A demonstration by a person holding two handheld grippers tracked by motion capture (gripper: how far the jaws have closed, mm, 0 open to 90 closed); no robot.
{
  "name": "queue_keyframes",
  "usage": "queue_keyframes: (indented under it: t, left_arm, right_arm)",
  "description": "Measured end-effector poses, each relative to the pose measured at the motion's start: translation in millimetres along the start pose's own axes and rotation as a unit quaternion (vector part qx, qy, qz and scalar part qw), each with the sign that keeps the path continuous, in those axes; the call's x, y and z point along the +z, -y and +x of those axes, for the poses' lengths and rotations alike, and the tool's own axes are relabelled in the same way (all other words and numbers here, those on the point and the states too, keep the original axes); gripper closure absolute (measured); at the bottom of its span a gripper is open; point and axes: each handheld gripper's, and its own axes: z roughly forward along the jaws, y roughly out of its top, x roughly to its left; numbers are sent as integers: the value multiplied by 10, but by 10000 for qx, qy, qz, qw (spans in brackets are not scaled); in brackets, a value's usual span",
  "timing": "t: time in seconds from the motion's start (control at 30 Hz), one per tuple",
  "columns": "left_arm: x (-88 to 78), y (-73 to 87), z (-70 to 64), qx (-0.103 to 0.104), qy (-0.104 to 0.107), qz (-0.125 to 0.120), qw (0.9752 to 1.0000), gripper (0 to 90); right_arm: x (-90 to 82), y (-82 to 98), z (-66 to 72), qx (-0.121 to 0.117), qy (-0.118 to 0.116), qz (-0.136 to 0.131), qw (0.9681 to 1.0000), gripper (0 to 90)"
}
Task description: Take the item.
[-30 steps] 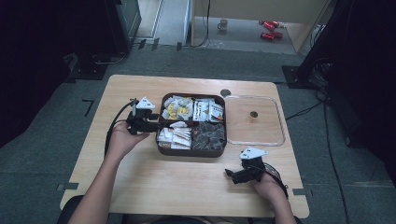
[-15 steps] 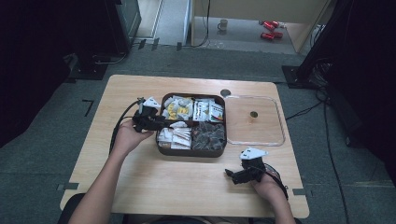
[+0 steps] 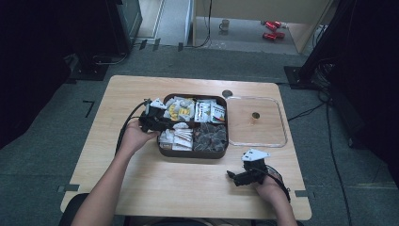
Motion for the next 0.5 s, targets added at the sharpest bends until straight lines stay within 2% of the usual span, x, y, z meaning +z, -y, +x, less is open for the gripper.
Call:
queue_keyframes:
  t: [0.07, 0.2, 0.27, 0.5]
  left_arm:
    - [41, -26, -4, 49, 22, 145, 9999, 702]
    - [99, -73, -22, 113, 44, 191, 9997, 702]
    - [142, -83, -28, 180, 15, 290, 9994, 709]
    - [193, -99, -48, 296, 22, 308, 9991, 754]
  right_arm:
    - [-2, 2, 2, 3, 3, 0, 10000, 0]
    - [-7, 8, 12, 39, 18, -6, 10000, 0]
    - [-12, 13, 14, 23, 16, -4, 10000, 0]
    - [-24, 25, 26, 19, 11, -2, 10000, 0]
